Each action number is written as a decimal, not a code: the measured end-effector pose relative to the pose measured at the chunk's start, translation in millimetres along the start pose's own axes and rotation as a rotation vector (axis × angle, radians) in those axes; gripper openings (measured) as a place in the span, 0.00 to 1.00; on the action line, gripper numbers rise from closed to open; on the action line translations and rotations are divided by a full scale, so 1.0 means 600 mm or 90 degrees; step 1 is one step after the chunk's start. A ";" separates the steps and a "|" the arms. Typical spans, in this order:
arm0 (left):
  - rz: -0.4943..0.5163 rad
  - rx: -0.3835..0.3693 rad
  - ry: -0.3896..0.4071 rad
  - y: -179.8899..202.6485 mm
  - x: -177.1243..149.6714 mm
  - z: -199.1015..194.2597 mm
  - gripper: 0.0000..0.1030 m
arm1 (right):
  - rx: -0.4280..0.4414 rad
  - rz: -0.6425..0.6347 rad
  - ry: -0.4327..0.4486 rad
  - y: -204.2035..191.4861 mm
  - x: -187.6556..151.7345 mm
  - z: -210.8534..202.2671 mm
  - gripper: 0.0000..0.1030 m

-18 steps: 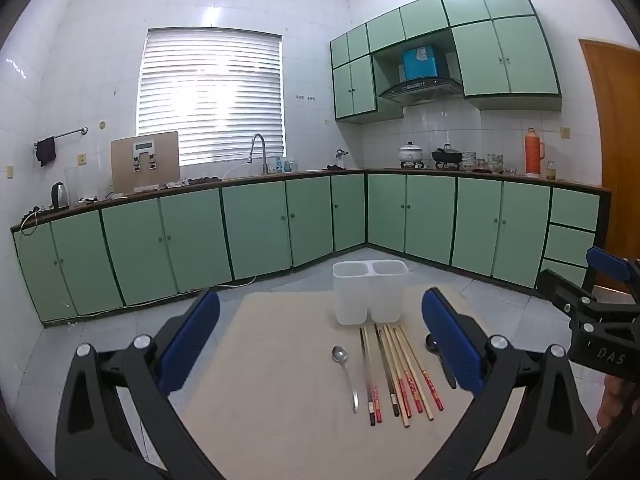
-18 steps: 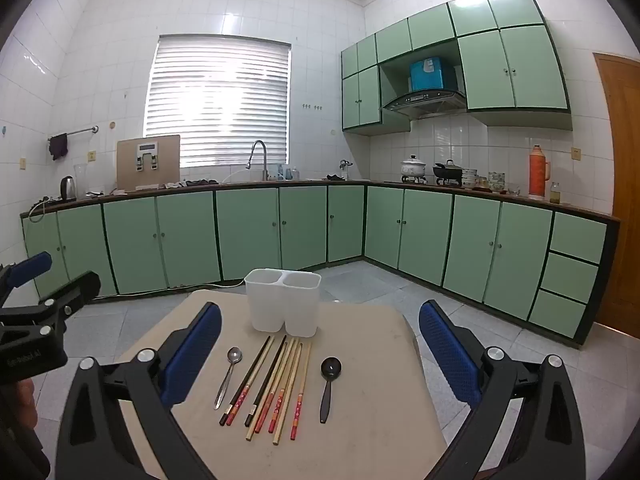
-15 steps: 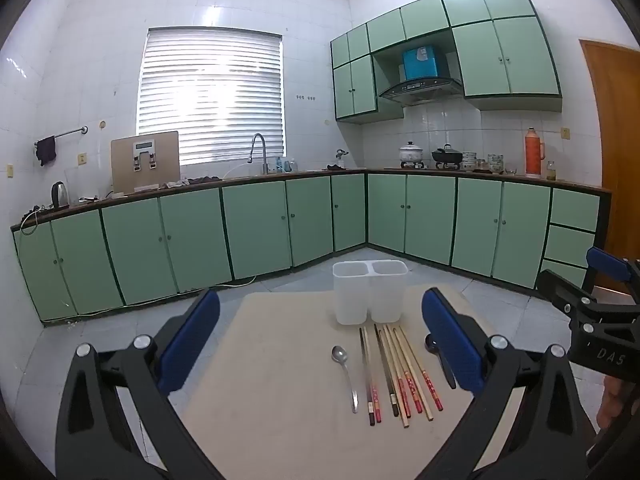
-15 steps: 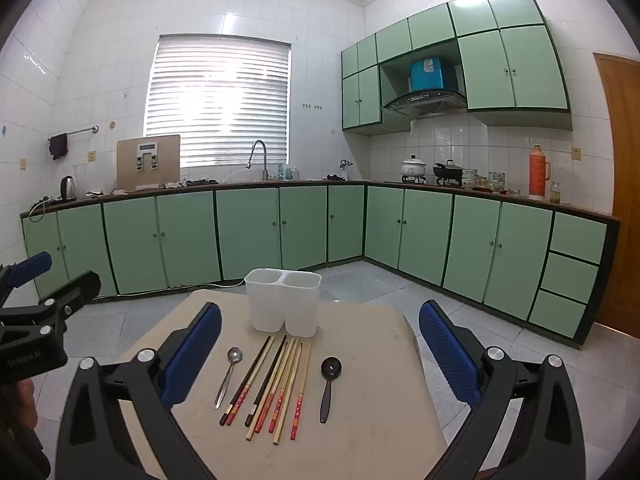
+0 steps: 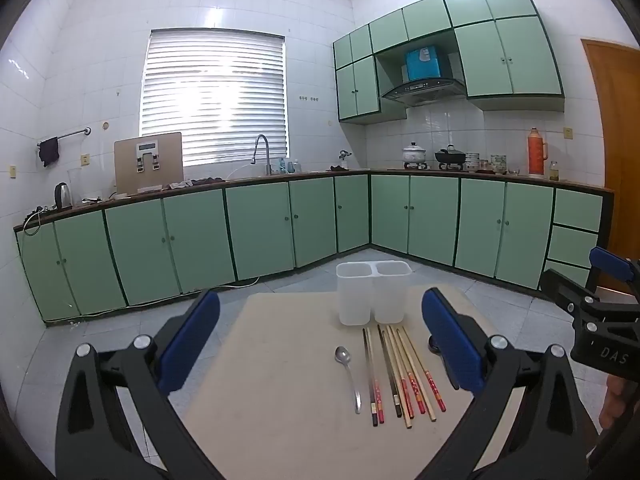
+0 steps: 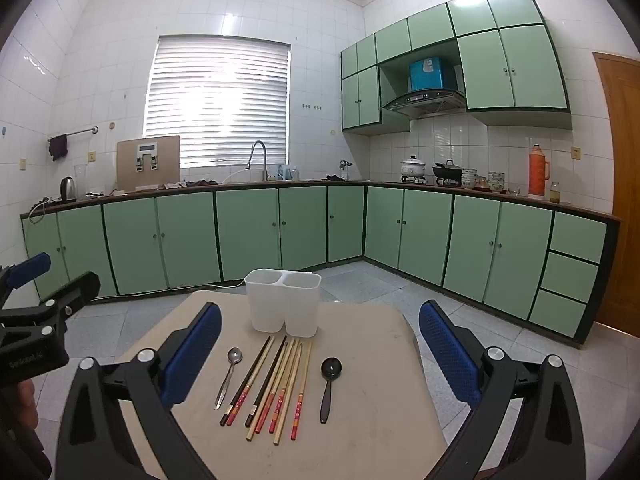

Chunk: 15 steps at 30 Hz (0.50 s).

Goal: Organize utensils

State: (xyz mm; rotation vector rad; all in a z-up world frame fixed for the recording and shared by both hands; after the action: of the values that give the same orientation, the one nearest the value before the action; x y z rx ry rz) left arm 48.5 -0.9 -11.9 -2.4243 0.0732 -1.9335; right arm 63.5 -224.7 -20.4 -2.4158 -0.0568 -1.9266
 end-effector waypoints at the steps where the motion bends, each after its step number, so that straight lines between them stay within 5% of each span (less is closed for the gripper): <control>1: 0.000 0.000 0.000 0.000 0.000 0.000 0.95 | 0.000 0.000 0.000 0.000 0.000 0.000 0.94; 15: -0.002 0.001 0.001 -0.006 0.001 -0.003 0.95 | 0.000 0.000 0.000 0.001 0.000 0.001 0.94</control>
State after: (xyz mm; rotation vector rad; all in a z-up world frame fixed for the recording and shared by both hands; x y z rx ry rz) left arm 47.2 2.4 -10.5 -2.4244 0.0673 -1.9360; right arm 63.9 -225.0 -20.8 -2.4153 -0.0565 -1.9275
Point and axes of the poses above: each gripper's, at about its wrist camera, not at the fingertips, and z roughly the way its jaws point, y to its right, x to its top, the point moved 5 cm from there along z, roughly the way its jaws point, and after that the axes turned 1 degree about -x, right-handed, at the moved point
